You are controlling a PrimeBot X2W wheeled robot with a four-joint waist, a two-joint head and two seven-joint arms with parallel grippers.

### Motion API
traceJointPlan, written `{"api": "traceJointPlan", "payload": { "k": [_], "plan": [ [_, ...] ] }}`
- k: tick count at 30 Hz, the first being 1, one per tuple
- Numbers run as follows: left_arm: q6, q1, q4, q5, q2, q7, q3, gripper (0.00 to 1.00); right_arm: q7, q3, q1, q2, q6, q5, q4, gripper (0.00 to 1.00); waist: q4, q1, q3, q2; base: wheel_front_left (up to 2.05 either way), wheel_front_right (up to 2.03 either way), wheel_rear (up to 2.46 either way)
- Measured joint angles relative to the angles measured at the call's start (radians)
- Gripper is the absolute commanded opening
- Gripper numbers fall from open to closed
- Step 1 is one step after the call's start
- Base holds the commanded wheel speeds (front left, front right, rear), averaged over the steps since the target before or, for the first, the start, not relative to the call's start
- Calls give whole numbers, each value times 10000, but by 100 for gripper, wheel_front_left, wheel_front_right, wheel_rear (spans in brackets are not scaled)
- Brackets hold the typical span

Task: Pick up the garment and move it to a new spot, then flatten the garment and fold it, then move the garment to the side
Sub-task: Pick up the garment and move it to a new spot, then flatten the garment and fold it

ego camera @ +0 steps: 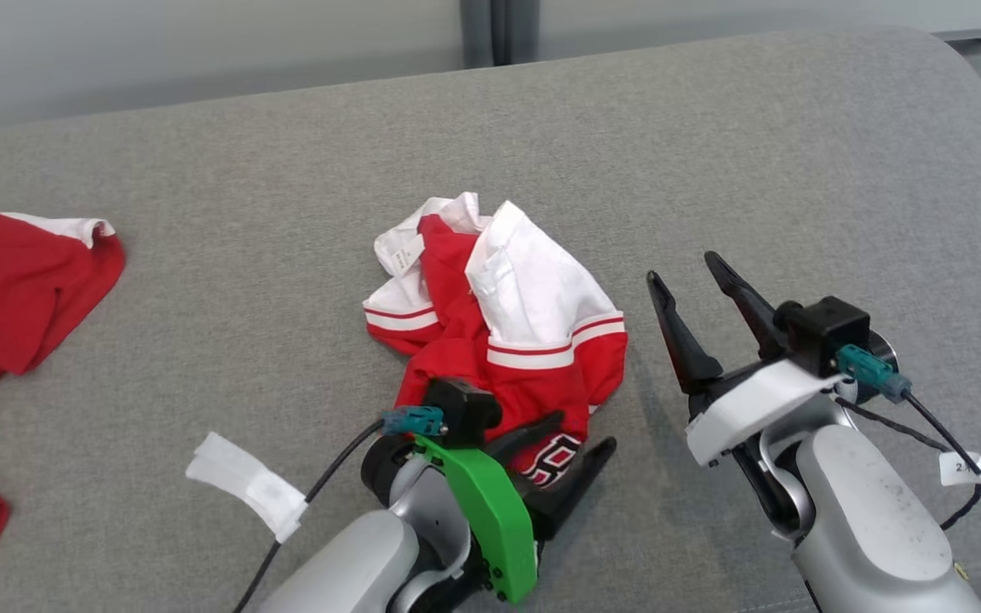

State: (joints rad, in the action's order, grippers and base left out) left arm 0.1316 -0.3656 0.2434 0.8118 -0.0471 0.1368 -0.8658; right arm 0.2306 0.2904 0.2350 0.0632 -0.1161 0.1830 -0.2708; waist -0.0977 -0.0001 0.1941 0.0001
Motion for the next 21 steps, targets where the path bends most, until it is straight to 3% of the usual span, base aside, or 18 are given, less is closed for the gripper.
{"api": "traceJointPlan", "payload": {
  "k": [10, 21],
  "plan": [
    [-1043, 593, -589, -566, -489, -702, 1421, 100, -1990, 2, 1537, 420, -73, 635, -1824, 100, 1311, 0, -252, 0, 0, 0, 0],
    [-1588, 1104, -1051, -184, -886, -848, 1990, 100, -3398, -180, 2350, 681, -82, 1613, -3260, 100, 2989, 0, -329, 0, 0, 0, 0]
  ]
}}
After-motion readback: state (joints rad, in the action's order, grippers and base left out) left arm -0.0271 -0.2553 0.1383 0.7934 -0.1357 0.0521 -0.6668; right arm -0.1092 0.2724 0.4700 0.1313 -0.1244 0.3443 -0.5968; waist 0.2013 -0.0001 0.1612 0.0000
